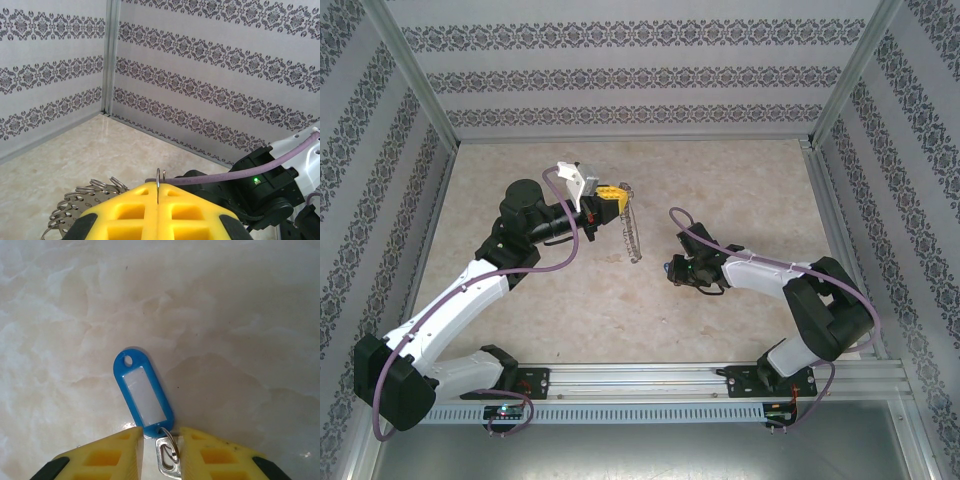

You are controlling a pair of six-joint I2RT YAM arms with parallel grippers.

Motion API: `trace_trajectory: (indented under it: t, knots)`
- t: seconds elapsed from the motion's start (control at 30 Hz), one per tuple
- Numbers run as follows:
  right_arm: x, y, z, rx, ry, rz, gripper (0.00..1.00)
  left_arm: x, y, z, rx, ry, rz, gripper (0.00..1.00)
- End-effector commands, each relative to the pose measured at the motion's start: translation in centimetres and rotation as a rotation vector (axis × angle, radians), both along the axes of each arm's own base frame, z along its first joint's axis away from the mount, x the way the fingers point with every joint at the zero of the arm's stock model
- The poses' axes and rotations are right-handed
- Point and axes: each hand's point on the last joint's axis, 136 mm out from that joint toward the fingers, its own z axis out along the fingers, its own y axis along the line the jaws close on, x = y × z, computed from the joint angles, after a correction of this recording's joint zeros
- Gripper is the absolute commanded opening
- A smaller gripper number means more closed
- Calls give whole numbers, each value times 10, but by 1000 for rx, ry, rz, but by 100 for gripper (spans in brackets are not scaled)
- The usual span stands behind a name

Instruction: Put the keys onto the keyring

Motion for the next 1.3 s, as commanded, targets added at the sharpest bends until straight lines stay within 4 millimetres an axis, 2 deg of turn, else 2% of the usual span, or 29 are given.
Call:
trace_trajectory:
  t: [0.0,0.3,0.5,0.6,0.73,0.83,1.0,1.27]
  knots:
    - [-5,1,-7,-2,15,3,25,-7,-2,20,-46,-71,-16,0]
    - [-8,-1,-11,-8,22,3,21,-7,-2,20,-50,-70,-17,0]
    - [-8,-1,-11,-10,23,4,10,-6,-2,20,-49,-68,-16,0]
    - [-8,-2,-8,-12,16,7,0,-7,-2,20,-50,-68,-17,0]
    - [-3,-1,7,1,-22,37,0,-7,-2,21,-50,-71,-18,0]
    - [4,2,34,31,-108,105,0,-7,-2,21,-47,-70,-21,0]
    - [13,10,101,166,-303,255,0,-9,-3,20,-34,-71,-33,0]
    - [5,13,200,380,-582,465,0,-10,-9,14,-6,-63,-73,0]
